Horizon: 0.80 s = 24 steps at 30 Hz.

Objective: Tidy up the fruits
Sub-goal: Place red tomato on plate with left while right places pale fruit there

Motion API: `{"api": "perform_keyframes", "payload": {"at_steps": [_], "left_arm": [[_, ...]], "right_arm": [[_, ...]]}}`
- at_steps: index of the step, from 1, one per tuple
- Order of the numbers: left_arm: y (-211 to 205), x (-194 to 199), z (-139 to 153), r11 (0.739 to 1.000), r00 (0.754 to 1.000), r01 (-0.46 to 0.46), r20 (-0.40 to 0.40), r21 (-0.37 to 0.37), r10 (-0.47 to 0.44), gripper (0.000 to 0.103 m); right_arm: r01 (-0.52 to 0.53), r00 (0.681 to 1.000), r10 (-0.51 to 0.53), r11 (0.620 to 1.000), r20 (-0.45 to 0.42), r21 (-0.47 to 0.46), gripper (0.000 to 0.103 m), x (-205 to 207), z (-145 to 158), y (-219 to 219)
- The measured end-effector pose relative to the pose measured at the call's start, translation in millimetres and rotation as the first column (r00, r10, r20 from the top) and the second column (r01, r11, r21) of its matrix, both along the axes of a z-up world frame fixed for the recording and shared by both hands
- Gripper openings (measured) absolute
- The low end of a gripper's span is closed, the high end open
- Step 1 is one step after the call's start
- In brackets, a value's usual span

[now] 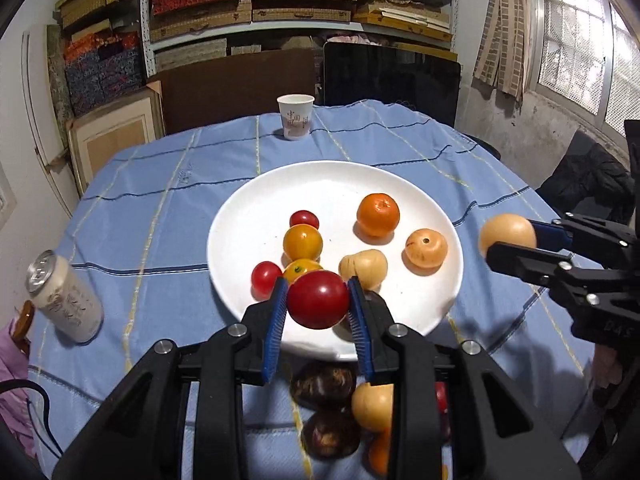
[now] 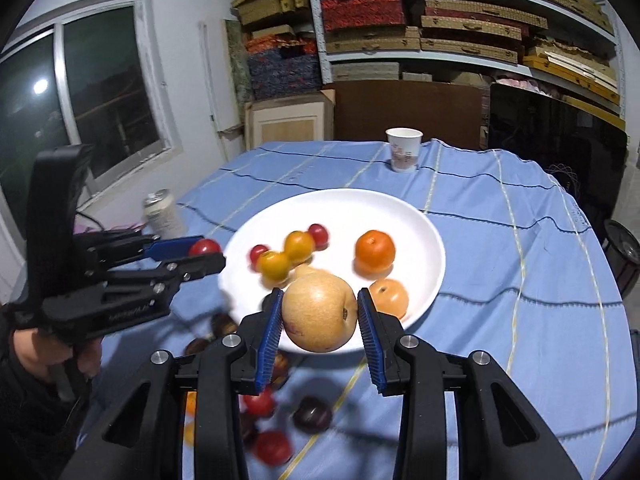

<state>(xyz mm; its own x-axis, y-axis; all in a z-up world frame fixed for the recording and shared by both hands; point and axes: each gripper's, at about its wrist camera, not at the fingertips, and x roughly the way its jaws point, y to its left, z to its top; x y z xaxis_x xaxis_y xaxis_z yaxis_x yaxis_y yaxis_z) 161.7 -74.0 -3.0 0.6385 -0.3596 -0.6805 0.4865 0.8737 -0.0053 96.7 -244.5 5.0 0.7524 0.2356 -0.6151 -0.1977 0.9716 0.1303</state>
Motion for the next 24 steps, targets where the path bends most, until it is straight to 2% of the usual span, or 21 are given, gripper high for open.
{"api": "perform_keyframes", "payload": {"at_steps": [12, 13, 14, 15, 16, 18, 24], "left_arm": [[-11.7, 42.9, -26.0, 1.0, 0.998, -0.022, -0.052, 0.008, 0.023, 0.03], [-11.9, 44.6, -26.9, 1.0, 0.998, -0.027, -0.055, 0.006, 0.028, 0.037], [-10.4, 46.2, -26.5, 0.999, 0.998, -0.04, -0.054, 0.0, 0.04, 0.058], [-7.5, 45.9, -24.6, 0.998, 0.998, -0.056, -0.041, -0.016, 0.056, 0.067], [-3.6, 45.2, -21.7, 0.997, 0.997, -0.067, -0.026, -0.029, 0.066, 0.076], [1.3, 43.5, -15.4, 0.996, 0.997, -0.077, -0.002, -0.046, 0.077, 0.077], [12.2, 26.2, -9.0, 0.996, 0.997, -0.075, -0.004, -0.058, 0.075, 0.077]], "right_arm": [[0.024, 0.999, -0.025, 1.0, -0.042, -0.016, 0.038, 59.1, -21.0, -4.4], [0.019, 0.999, -0.02, 1.0, -0.04, -0.009, 0.038, 62.0, -21.0, -4.7], [0.01, 0.999, -0.009, 1.0, -0.037, 0.004, 0.045, 64.4, -20.4, -5.0], [0.018, 1.0, -0.018, 1.0, -0.024, 0.007, 0.054, 64.6, -18.9, -5.6], [0.03, 1.0, -0.029, 0.999, -0.009, 0.011, 0.057, 63.6, -16.6, -6.4], [0.031, 1.0, -0.03, 0.999, -0.004, 0.026, 0.058, 62.0, -13.9, -8.0], [0.043, 0.999, -0.042, 0.998, -0.006, 0.054, 0.058, 36.7, -8.5, -15.8]]}}
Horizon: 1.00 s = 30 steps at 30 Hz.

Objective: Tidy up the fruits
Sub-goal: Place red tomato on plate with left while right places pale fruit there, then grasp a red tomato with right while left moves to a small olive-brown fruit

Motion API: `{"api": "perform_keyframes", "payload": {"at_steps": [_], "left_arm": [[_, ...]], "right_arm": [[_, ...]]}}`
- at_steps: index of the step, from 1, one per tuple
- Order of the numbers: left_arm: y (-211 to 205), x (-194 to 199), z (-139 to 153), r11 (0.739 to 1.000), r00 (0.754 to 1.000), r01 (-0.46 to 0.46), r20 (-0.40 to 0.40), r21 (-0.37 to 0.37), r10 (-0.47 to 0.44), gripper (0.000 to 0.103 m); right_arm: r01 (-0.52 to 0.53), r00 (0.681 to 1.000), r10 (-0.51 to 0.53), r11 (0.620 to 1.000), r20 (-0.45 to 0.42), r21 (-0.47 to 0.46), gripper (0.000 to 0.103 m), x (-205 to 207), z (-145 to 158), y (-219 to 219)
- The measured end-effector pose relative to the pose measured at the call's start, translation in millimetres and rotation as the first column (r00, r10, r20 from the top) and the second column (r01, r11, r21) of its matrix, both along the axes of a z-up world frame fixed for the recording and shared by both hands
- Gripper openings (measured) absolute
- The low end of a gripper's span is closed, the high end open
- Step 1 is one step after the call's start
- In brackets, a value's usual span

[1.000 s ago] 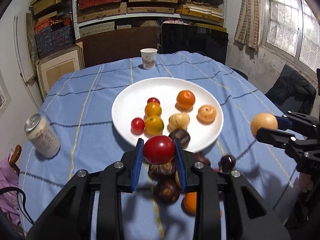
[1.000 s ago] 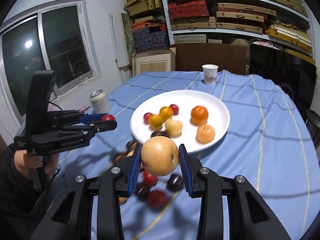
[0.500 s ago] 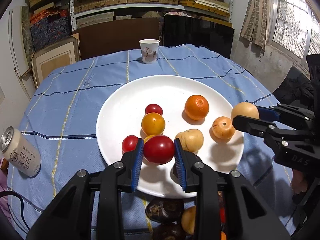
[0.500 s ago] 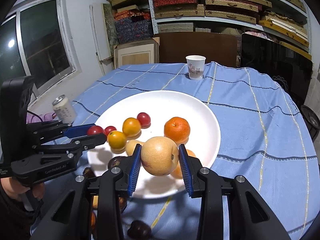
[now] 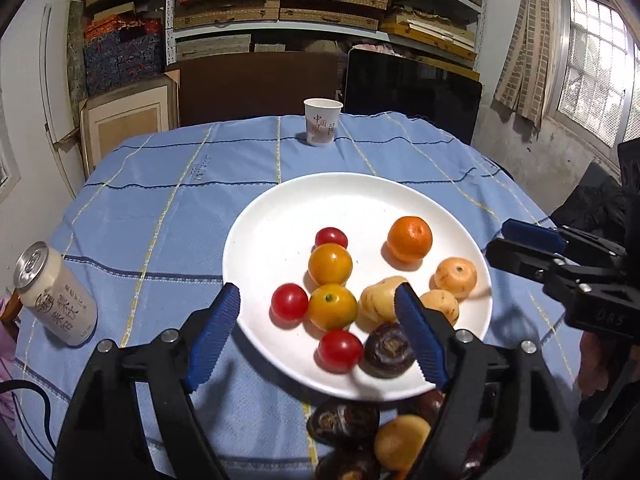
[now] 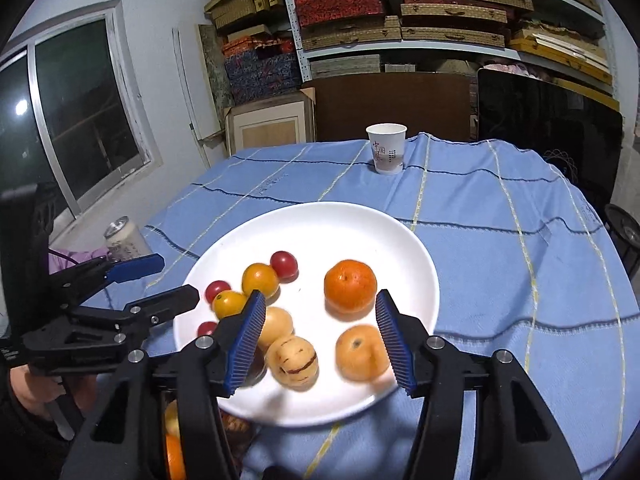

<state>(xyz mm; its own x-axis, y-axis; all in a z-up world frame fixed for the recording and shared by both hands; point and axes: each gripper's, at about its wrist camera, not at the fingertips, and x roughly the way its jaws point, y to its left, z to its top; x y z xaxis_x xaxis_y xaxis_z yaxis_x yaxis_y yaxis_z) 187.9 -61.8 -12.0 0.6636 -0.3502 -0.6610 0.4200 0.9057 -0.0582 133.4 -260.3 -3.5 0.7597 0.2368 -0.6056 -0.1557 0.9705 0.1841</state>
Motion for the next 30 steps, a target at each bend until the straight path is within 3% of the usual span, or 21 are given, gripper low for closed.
{"api": "perform_keyframes", "payload": {"at_steps": [9, 11, 15, 17, 21, 30], "left_arm": [[15.5, -72.5, -10.8, 0.995, 0.996, 0.084, -0.031, 0.052, -0.083, 0.08], [17.5, -88.9, -16.4, 0.993, 0.996, 0.093, -0.024, 0.079, -0.091, 0.086], [28.1, -116.5, -27.6, 0.991, 0.994, 0.108, -0.041, 0.075, -0.106, 0.087], [32.2, -126.3, -34.8, 0.992, 0.992, 0.111, -0.063, 0.067, -0.107, 0.087], [31.1, -140.9, -42.8, 0.989, 0.989, 0.13, -0.078, 0.076, -0.124, 0.087], [24.5, -161.4, -45.4, 0.983, 0.984, 0.164, -0.083, 0.085, -0.157, 0.087]], "right_arm": [[-0.039, 0.998, 0.04, 0.999, -0.044, 0.019, 0.058, -77.2, -18.7, 11.7], [-0.053, 0.997, 0.053, 0.999, -0.057, 0.008, 0.058, -91.3, -25.4, 18.0], [-0.084, 0.994, 0.08, 0.996, -0.077, -0.04, 0.055, -116.9, -40.1, 33.2], [-0.094, 0.992, 0.088, 0.994, -0.089, -0.064, 0.051, -124.0, -47.2, 39.4], [-0.113, 0.989, 0.1, 0.987, -0.111, -0.115, 0.032, -129.1, -57.7, 48.5], [-0.134, 0.98, 0.113, 0.983, -0.161, -0.123, 0.032, -119.3, -63.0, 58.5]]}}
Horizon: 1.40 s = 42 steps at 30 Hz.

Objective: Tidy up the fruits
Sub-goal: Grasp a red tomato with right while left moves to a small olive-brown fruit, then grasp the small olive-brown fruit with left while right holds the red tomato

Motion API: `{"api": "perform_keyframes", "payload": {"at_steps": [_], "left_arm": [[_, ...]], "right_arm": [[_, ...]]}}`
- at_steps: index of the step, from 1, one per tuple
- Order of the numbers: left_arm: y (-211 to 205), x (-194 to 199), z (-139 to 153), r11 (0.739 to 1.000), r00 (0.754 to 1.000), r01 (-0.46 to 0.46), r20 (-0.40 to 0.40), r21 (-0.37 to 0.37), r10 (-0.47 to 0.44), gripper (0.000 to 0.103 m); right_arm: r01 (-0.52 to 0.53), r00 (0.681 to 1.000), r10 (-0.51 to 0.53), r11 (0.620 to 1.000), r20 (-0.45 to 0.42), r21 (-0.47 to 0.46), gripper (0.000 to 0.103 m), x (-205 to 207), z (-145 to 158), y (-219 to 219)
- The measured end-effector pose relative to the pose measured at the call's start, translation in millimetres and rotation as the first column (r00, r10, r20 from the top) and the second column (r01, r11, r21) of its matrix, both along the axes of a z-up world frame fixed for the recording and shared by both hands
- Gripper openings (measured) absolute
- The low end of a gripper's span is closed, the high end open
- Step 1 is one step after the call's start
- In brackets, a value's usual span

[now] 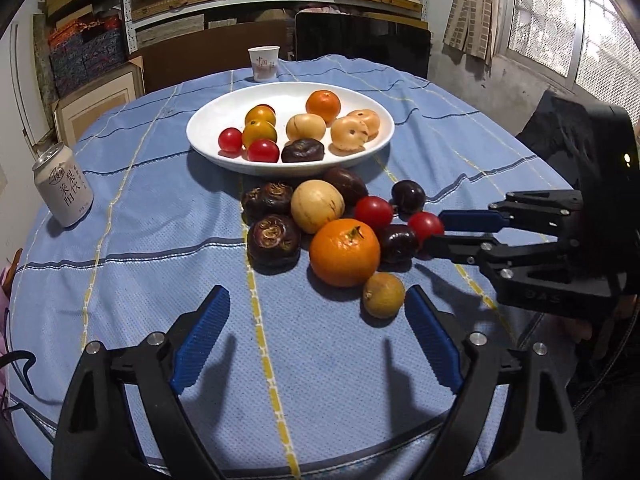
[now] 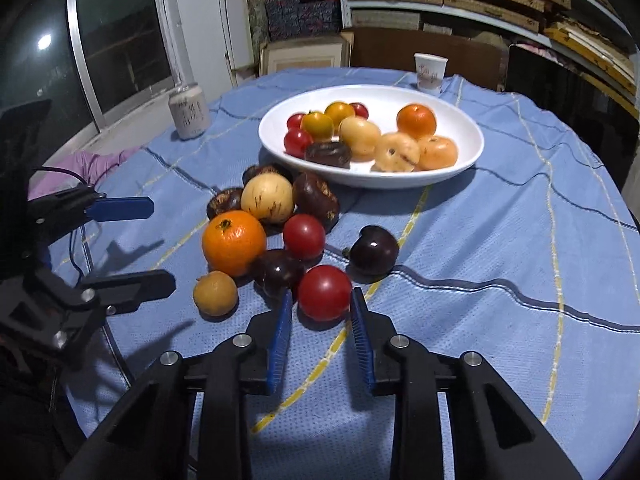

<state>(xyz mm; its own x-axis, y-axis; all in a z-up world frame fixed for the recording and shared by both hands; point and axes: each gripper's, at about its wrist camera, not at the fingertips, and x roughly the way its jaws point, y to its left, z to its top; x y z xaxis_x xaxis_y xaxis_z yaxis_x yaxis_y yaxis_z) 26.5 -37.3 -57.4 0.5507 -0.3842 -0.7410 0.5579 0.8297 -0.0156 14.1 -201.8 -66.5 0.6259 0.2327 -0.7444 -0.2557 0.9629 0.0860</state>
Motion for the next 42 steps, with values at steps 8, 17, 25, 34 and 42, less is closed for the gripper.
{"api": "perform_keyframes", "payload": {"at_steps": [8, 17, 25, 34, 42], "left_arm": [[-12.7, -6.6, -3.5, 0.999, 0.999, 0.031, -0.014, 0.021, -0.03, 0.087], [-41.4, -14.5, -11.8, 0.995, 0.998, 0.07, -0.01, 0.076, -0.07, 0.087], [-56.6, -14.3, -21.9, 0.994, 0.999, 0.038, -0.005, 0.102, -0.038, 0.087], [-56.1, -10.8, -26.0, 0.996, 0.999, 0.041, -0.028, 0.084, -0.039, 0.045], [-52.8, -6.9, -25.8, 0.997, 0.996, 0.07, -0.063, 0.015, -0.069, 0.03]], "right_arm": [[0.043, 0.999, -0.043, 0.998, 0.004, 0.052, 0.026, -0.1, 1.7, -9.9], [0.04, 0.996, -0.049, 0.994, 0.079, 0.102, 0.026, -36.5, 0.7, -27.2], [0.009, 0.991, -0.025, 0.993, 0.131, 0.119, 0.026, -44.9, 5.4, -29.4], [0.004, 0.99, -0.023, 0.991, 0.14, 0.134, 0.026, -49.1, 5.6, -31.7], [0.008, 0.991, -0.027, 0.989, 0.133, 0.148, 0.027, -49.2, 5.6, -32.6]]}}
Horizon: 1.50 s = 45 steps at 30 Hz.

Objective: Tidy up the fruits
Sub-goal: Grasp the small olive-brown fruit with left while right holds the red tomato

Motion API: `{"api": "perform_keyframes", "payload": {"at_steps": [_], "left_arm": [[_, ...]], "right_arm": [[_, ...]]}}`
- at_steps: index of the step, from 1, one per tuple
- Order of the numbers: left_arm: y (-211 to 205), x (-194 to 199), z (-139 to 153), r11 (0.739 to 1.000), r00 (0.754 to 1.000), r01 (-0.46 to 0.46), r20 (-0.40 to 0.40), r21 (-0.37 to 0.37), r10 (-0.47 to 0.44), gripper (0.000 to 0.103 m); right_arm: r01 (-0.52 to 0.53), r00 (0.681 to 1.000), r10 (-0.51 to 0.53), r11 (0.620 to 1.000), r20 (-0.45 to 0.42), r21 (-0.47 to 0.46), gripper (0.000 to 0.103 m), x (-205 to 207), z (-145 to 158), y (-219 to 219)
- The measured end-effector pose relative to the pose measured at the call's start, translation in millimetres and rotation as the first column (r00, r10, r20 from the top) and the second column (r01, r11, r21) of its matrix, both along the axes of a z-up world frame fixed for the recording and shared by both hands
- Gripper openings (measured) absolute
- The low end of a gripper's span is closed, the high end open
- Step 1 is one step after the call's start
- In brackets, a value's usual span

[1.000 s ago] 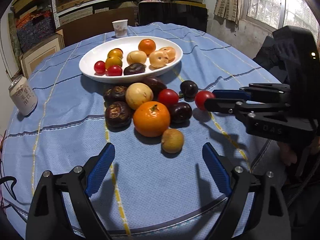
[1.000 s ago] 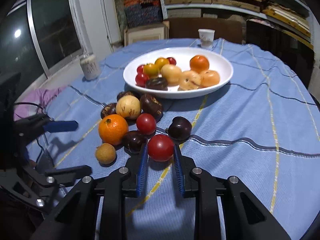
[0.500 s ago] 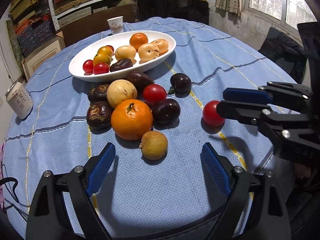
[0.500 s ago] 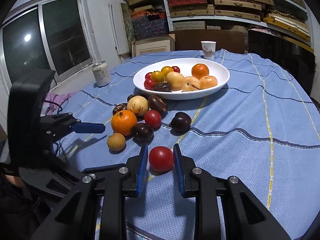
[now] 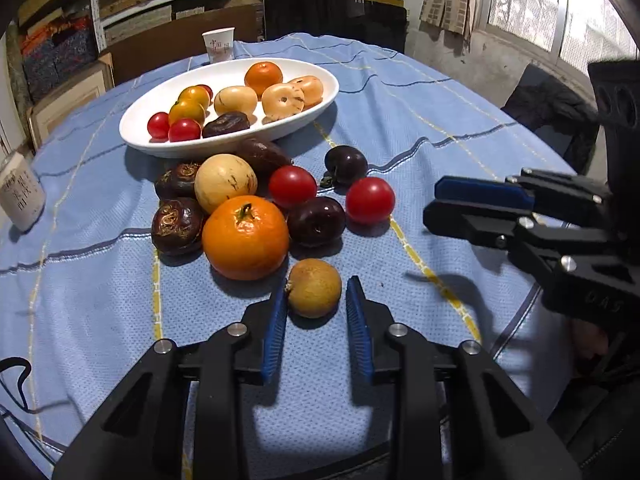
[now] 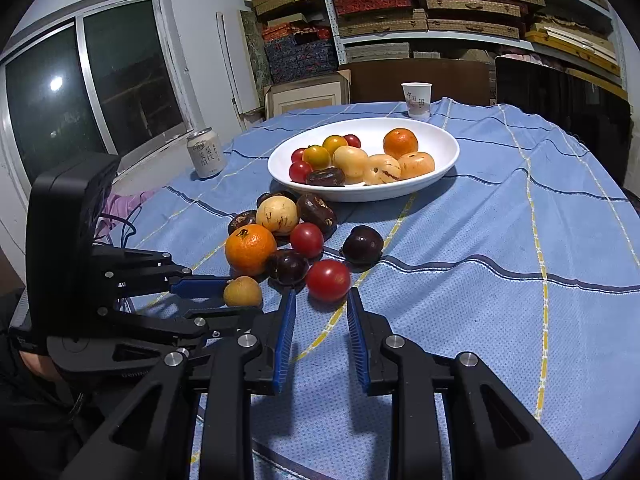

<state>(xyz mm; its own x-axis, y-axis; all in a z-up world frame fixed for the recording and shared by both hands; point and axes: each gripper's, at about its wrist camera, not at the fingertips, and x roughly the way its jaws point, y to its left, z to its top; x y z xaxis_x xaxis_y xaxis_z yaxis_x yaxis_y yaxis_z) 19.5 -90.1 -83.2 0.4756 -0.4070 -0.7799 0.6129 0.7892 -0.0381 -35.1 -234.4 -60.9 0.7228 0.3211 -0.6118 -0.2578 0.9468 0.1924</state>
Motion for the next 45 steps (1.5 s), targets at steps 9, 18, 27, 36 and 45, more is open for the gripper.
{"api": "perform_keyframes", "payload": {"at_steps": [9, 18, 27, 36, 45], "left_arm": [[-1.4, 5.0, 2.3, 1.0, 1.0, -0.019, 0.002, -0.025, 0.019, 0.026], [15.7, -2.7, 15.3, 0.989, 0.998, -0.017, 0.05, -0.144, 0.025, 0.026], [18.0, -2.7, 16.9, 0.986, 0.999, -0.011, 0.045, -0.165, 0.019, 0.026], [21.2, -4.1, 18.3, 0.984, 0.999, -0.009, 0.051, -0.179, 0.018, 0.026], [23.4, -5.2, 19.5, 0.984, 0.999, -0.009, 0.051, -0.179, 0.018, 0.026]], "right_arm": [[0.003, 1.0, -0.003, 1.0, -0.017, 0.002, 0.027, 1.8, -0.7, 0.1], [0.039, 0.995, -0.045, 0.997, -0.085, -0.071, 0.033, 29.2, 0.4, 8.6], [0.094, 0.97, -0.114, 0.99, -0.214, -0.105, 0.037, 64.1, -17.9, 11.0], [0.111, 0.983, -0.112, 0.994, -0.146, -0.016, 0.03, 42.8, -10.7, 0.5], [0.078, 0.993, -0.085, 0.994, -0.084, -0.079, 0.03, 28.4, -4.8, 16.5]]}}
